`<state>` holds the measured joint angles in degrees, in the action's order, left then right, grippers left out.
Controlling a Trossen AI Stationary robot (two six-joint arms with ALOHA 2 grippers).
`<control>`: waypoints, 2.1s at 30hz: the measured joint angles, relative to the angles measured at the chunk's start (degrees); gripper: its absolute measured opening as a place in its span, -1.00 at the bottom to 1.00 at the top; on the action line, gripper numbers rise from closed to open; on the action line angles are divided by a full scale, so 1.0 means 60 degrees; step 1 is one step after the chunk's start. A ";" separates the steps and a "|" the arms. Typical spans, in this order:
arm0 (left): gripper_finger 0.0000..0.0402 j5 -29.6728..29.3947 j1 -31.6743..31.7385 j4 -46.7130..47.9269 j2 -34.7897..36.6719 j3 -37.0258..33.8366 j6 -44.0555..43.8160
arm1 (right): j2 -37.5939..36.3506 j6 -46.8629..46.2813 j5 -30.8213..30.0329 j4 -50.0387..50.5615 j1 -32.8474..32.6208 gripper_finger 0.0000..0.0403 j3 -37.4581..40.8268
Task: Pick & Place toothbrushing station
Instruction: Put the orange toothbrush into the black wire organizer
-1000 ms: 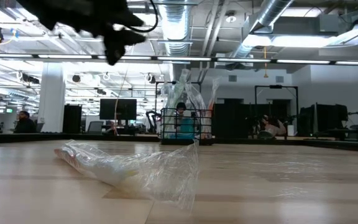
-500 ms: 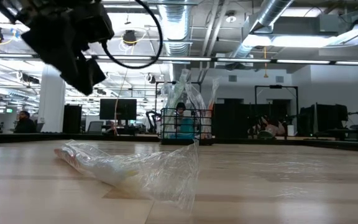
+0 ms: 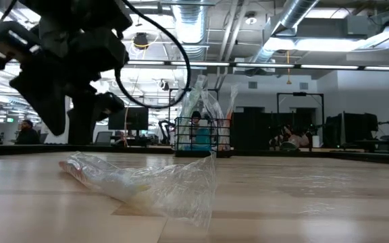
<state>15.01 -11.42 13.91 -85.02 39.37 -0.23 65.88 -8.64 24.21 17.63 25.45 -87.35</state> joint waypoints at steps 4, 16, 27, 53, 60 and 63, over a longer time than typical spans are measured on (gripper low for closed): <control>-0.13 0.0052 0.0000 0.0033 -0.0594 0.0248 0.0446 | 0.0002 0.0000 -0.0001 0.0021 0.0000 -0.41 -0.0003; -0.17 0.0512 -0.0247 -0.0146 -0.1398 0.0350 0.0741 | 0.0002 0.0004 -0.0004 0.0061 0.0000 -0.41 0.0000; -0.84 0.0285 -0.0077 -0.1039 -0.1886 0.0368 0.0018 | 0.0002 0.0004 -0.0041 0.0057 0.0000 -0.41 0.0000; -0.96 -0.3786 0.2699 -0.8992 0.1463 0.1500 -0.3540 | 0.1132 -0.0644 0.0031 -0.2503 -0.0051 -0.41 -0.0004; -0.96 -0.3784 0.3062 -0.9172 0.1432 0.2304 -0.2627 | 0.1578 -0.1078 0.0817 -0.3433 -0.0055 -0.26 0.0000; -0.96 -0.3767 0.3187 -0.9136 0.1418 0.2532 -0.2510 | 0.1576 -0.1080 0.0810 -0.3487 -0.0051 -0.18 0.0000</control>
<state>-7.59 7.70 -40.91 -76.51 54.57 -15.29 75.33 -15.12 29.07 -3.29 25.15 -87.35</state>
